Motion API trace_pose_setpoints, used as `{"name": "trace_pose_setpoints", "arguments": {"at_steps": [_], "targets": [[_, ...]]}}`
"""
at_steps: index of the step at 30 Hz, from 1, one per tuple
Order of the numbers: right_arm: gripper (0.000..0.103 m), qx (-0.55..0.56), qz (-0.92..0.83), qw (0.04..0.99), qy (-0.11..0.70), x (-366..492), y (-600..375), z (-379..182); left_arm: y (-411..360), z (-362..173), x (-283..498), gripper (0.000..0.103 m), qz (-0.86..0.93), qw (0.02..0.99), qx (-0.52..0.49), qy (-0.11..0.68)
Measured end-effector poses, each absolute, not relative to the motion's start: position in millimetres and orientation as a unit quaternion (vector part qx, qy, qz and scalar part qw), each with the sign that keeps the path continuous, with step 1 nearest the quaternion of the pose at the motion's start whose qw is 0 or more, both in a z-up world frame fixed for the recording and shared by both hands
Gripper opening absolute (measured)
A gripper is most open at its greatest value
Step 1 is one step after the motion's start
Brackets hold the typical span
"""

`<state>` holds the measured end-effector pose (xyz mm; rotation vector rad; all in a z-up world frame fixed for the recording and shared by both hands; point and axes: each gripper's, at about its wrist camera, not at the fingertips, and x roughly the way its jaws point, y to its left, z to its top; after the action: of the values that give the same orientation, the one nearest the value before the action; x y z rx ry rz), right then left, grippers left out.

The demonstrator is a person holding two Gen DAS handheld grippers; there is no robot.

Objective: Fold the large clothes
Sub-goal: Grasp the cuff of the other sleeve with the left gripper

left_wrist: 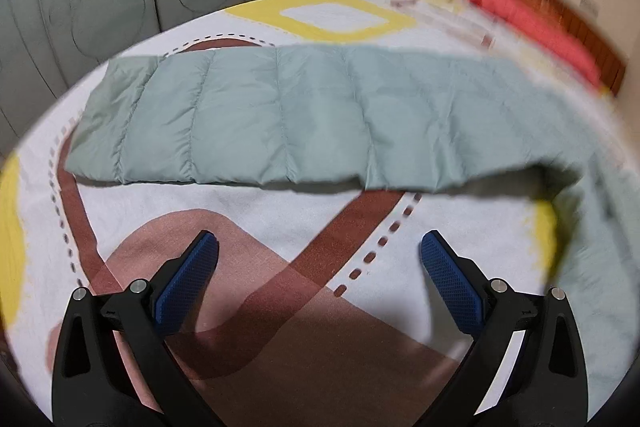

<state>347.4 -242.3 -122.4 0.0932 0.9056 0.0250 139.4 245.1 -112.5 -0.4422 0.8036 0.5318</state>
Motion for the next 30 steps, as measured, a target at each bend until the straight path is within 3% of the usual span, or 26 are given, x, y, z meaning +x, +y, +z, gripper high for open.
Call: {"name": "trace_pose_setpoints", "arguments": {"at_steps": [2,4,6,13,16,22,28,30], "targets": [[0.074,0.047,0.015,0.899,0.435,344.3,-241.7,-122.9,260.9,-110.0,125.1,0.101,0.224,0.869,-0.272,0.346],[0.075,0.049,0.017,0.899,0.434,342.8,-241.5,-123.2,278.2,-109.9,112.4,0.094,0.206,0.870,-0.322,0.312],[0.076,0.047,0.017,0.900,0.434,342.1,-241.1,-123.4,292.4,-108.1,105.4,0.074,0.225,0.866,-0.332,0.298],[0.077,0.046,0.017,0.901,0.431,341.2,-241.7,-123.4,342.4,-115.2,90.0,0.074,0.251,0.844,-0.403,0.248],[0.077,0.047,0.018,0.901,0.431,341.1,-241.7,-123.4,356.7,-117.2,92.4,0.080,0.247,0.839,-0.430,0.224],[0.078,0.047,0.017,0.901,0.430,340.2,-240.9,-122.8,368.1,-116.7,91.1,0.076,0.250,0.816,-0.482,0.200],[0.078,0.047,0.018,0.901,0.430,340.5,-241.2,-123.0,371.6,-118.5,76.9,0.078,0.278,0.814,-0.472,0.193],[0.078,0.047,0.017,0.901,0.430,340.3,-241.0,-123.1,378.7,-116.1,89.5,0.083,0.281,0.817,-0.464,0.194]]}}
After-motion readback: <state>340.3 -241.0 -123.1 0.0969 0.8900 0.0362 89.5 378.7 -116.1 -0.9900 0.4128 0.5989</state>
